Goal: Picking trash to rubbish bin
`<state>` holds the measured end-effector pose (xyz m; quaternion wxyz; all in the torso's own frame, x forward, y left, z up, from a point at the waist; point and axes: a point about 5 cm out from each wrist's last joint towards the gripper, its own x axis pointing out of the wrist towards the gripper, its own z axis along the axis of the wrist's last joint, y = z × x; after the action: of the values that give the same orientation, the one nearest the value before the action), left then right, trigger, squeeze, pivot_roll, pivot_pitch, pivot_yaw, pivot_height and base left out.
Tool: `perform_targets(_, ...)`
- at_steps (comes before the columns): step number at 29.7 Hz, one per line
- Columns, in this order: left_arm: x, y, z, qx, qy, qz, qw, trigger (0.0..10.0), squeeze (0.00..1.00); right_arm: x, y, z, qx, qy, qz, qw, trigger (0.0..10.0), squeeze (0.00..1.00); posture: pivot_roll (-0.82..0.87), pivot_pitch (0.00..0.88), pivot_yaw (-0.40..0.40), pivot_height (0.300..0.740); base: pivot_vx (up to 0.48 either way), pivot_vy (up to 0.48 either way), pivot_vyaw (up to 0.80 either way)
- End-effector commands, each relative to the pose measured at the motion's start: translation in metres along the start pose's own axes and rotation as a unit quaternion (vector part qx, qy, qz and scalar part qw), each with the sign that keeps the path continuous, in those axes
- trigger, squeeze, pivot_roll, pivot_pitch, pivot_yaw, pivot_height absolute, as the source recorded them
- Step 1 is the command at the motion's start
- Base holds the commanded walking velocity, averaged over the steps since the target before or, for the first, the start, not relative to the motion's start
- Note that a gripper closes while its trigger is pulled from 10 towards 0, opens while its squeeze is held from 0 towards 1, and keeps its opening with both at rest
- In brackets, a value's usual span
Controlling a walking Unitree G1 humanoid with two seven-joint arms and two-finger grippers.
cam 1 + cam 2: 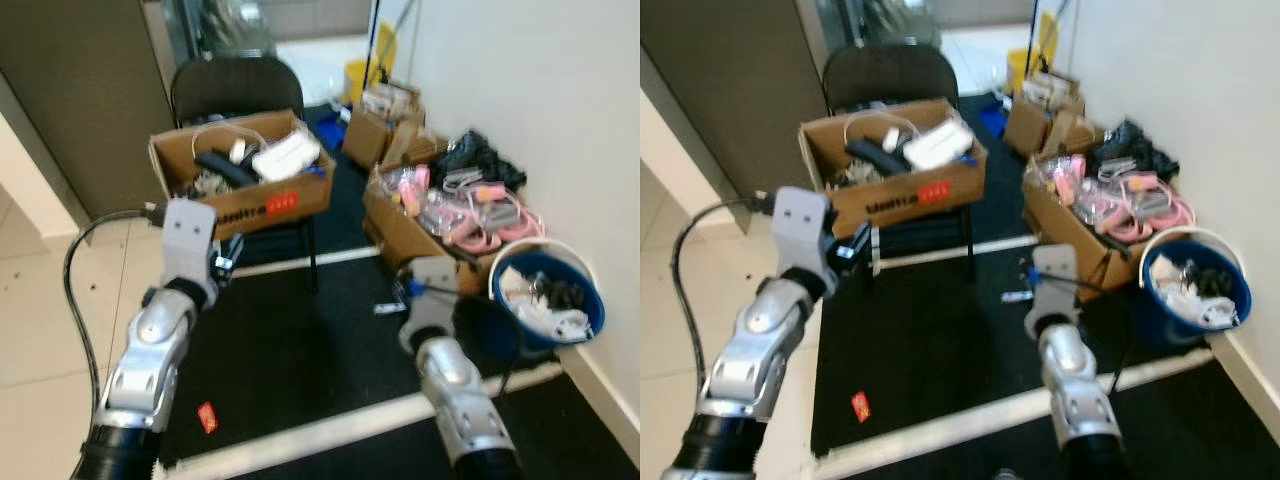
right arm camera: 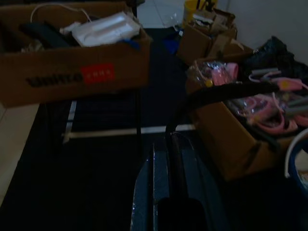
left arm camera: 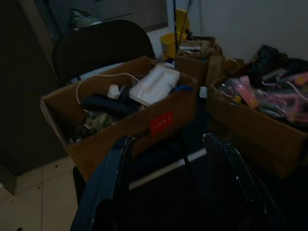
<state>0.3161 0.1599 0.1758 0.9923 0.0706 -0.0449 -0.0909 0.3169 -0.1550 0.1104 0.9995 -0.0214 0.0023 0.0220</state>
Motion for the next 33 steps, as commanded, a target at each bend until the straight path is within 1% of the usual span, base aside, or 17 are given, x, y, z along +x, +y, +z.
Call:
perform_targets(1,-0.0036,0.0045,-0.0045,0.000,0.010,0.006,1.000,10.0,0.00,-0.0017,0.0076,-0.0036,0.006,0.005,0.011,1.000,10.0,0.00,0.00,0.146,0.012,0.740,0.480,0.000,0.00)
perform_targets(15,-0.0037,0.0060,-0.0046,0.001,0.011,0.008,1.000,10.0,0.00,-0.0008,0.0071,-0.0027,0.006,0.005,0.010,1.000,10.0,0.00,0.00,0.151,0.011,0.740,0.480,0.000,0.00)
perform_targets(27,-0.0044,0.0068,-0.0047,0.002,0.011,0.009,1.000,10.0,0.00,0.0003,0.0106,-0.0023,0.008,0.006,0.020,1.000,10.0,0.00,0.01,0.155,0.009,0.740,0.480,0.000,0.00)
perform_targets(33,-0.0046,0.0072,-0.0044,0.003,0.011,0.009,1.000,10.0,0.00,0.0008,0.0147,-0.0016,-0.012,0.003,0.039,0.999,10.0,0.00,0.01,0.157,0.009,0.740,0.480,0.000,0.00)
